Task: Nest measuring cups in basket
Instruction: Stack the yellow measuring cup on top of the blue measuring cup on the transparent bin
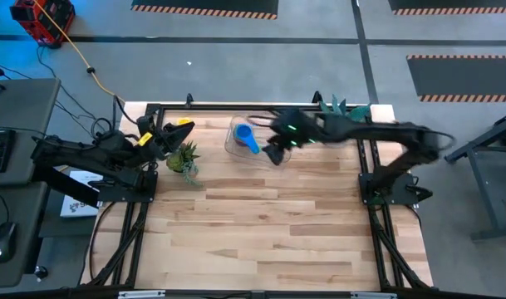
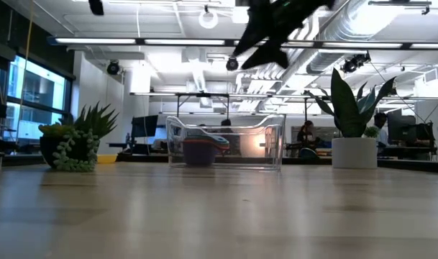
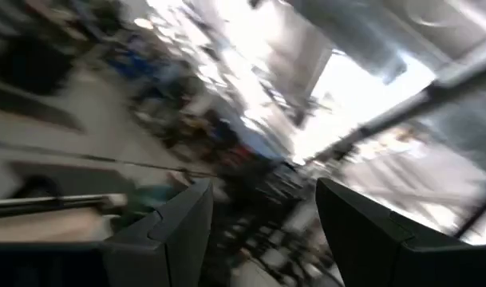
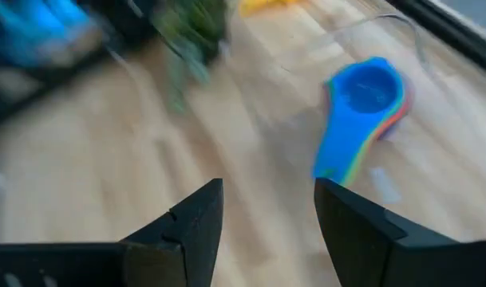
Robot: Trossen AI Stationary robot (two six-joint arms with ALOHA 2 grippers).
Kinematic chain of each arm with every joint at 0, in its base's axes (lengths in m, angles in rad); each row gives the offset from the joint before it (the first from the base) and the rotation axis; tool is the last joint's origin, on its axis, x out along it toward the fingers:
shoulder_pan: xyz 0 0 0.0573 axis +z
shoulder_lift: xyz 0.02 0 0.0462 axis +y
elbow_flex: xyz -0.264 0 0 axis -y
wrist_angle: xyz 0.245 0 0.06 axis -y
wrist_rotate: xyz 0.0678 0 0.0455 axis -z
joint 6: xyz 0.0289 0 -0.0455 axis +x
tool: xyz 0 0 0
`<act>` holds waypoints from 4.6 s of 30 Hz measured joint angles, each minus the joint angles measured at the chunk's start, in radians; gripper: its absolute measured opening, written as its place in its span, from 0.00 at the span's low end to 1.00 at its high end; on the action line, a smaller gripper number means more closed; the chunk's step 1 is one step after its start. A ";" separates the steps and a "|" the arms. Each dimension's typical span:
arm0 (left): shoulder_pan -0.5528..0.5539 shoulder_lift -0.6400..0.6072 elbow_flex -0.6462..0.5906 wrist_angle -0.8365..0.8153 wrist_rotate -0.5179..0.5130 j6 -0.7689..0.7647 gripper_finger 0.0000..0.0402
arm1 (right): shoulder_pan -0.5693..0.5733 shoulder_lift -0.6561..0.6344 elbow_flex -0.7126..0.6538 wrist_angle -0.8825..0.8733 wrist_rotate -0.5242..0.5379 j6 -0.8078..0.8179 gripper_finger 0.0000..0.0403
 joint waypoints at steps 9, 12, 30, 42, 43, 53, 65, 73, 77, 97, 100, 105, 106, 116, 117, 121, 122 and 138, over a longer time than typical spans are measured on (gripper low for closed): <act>0.375 0.128 0.243 -0.718 0.091 -0.126 0.51 | 0.143 -0.339 -0.315 0.280 0.242 0.291 0.47; 0.555 0.240 0.322 -0.922 0.191 -0.087 0.51 | 0.145 -0.362 -0.313 0.279 0.261 0.209 0.47; 0.955 0.781 0.342 -1.214 0.343 -0.011 0.51 | 0.113 -0.360 -0.350 0.167 0.209 0.046 0.47; 1.011 0.969 0.343 -1.120 0.296 0.138 0.51 | 0.113 -0.360 -0.366 0.157 0.241 0.074 0.47; 1.014 0.975 0.343 -1.108 0.295 0.155 0.51 | 0.113 -0.360 -0.366 0.157 0.247 0.074 0.47; 1.056 1.056 0.344 -1.090 0.319 0.252 0.49 | 0.113 -0.360 -0.366 0.162 0.331 0.144 0.47; 1.069 1.061 0.344 -1.058 0.303 0.369 0.03 | 0.113 -0.360 -0.365 0.169 0.396 0.195 0.47; 1.074 0.923 0.344 -1.067 0.396 0.336 0.01 | 0.113 -0.360 -0.365 0.169 0.403 0.195 0.47; 1.071 0.791 0.385 -1.083 0.422 0.296 0.01 | 0.113 -0.360 -0.365 0.169 0.425 0.195 0.47; 0.530 0.712 0.784 -0.847 0.248 -0.075 0.00 | 0.086 -0.262 -0.362 0.542 0.146 0.103 0.47; 0.473 0.754 0.784 -0.777 0.247 -0.144 0.00 | 0.098 -0.207 -0.361 0.689 0.114 0.019 0.47; 0.387 0.792 0.784 -0.760 0.160 -0.230 0.00 | 0.112 -0.150 -0.324 0.697 0.220 -0.003 0.47; 0.374 0.793 0.784 -0.760 0.135 -0.246 0.00 | 0.114 -0.141 -0.314 0.697 0.231 -0.020 0.47; 0.303 0.785 0.784 -0.747 0.002 -0.238 0.00 | 0.168 -0.034 -0.132 0.503 0.523 -0.192 0.47; 0.302 0.785 0.784 -0.747 0.001 -0.233 0.00 | 0.168 -0.023 -0.115 0.504 0.520 -0.204 0.47; 0.300 0.785 0.784 -0.745 0.004 -0.197 0.00 | 0.168 0.022 -0.058 0.479 0.491 -0.247 0.47; 0.300 0.785 0.784 -0.743 0.006 -0.187 0.00 | 0.167 0.033 -0.046 0.466 0.470 -0.250 0.47; 0.285 0.785 0.773 -0.705 -0.020 -0.165 0.03 | 0.150 0.063 0.100 0.315 0.513 -0.311 0.03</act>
